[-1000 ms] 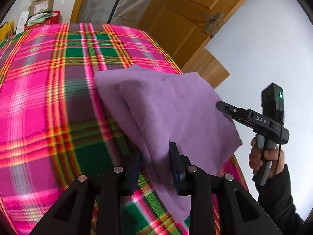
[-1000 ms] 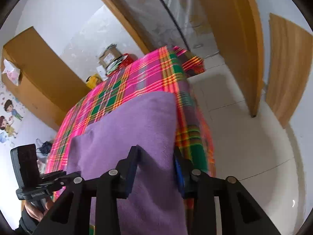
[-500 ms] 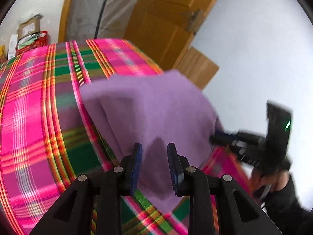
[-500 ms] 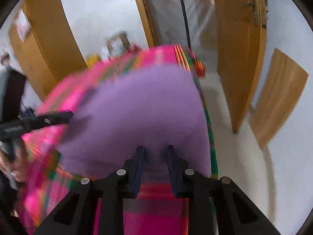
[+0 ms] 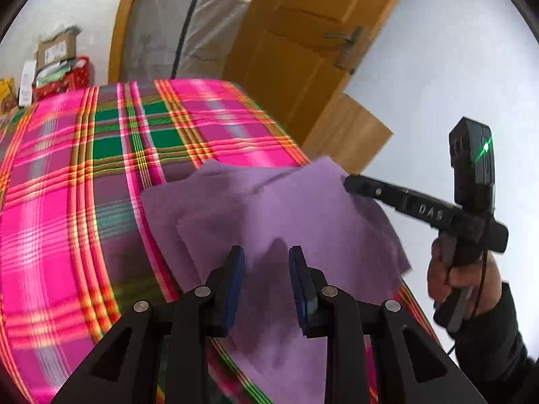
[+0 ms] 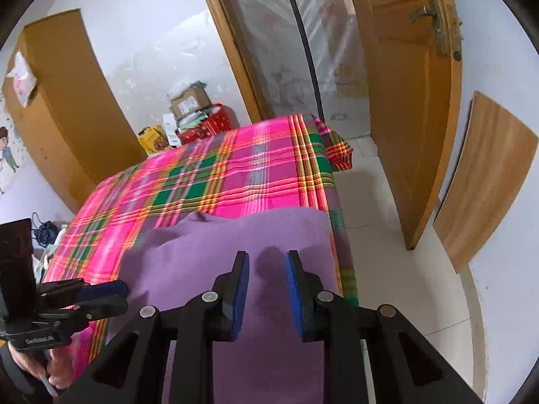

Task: Fold clothes

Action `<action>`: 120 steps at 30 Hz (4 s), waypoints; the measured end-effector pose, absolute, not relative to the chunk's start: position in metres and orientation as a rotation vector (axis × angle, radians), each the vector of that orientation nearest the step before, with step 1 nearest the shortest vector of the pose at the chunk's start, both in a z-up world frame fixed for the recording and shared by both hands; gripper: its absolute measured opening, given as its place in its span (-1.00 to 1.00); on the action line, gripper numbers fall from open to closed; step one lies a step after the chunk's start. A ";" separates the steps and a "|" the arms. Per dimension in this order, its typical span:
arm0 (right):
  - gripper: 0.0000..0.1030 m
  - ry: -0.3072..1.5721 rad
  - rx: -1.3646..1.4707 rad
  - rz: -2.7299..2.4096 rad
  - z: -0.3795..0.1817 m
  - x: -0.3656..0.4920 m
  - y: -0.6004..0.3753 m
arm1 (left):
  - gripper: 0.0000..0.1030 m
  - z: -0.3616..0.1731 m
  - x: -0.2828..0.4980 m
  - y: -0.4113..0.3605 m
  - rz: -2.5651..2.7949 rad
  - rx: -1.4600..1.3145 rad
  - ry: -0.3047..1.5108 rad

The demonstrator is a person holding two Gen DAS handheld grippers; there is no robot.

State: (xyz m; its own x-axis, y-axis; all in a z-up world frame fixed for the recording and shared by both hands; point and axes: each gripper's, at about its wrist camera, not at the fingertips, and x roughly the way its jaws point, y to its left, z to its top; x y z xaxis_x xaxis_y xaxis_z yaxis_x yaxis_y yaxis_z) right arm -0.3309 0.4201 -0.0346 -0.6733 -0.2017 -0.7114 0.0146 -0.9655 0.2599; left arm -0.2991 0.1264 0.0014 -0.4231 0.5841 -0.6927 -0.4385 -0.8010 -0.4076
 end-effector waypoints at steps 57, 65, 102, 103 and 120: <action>-0.64 -0.406 1.122 -2.791 -0.033 -0.086 0.325 | -0.13 0.001 -0.082 0.064 2.391 -1.170 -0.091; -0.64 -0.337 1.025 -2.823 -0.022 -0.076 0.309 | -0.13 0.005 -0.071 0.059 2.430 -1.143 -0.064; -0.48 -0.336 1.065 -2.810 -0.027 -0.058 0.295 | 0.45 0.025 -0.024 0.032 2.564 -0.931 -0.087; -0.48 -0.339 1.069 -2.809 -0.028 -0.059 0.295 | 0.45 0.024 -0.025 0.035 2.574 -0.948 -0.048; -0.48 -0.346 1.094 -2.795 -0.032 -0.065 0.297 | 0.45 0.010 -0.027 0.042 2.569 -1.023 0.020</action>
State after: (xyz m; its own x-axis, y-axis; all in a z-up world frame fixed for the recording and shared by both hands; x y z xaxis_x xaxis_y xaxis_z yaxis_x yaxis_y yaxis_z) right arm -0.0654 0.2975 -0.0317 -0.7315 -0.1932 -0.6539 0.0281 -0.9667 0.2542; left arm -0.0273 0.0424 0.0103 -0.6661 0.3360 -0.6659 -0.3464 -0.9300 -0.1228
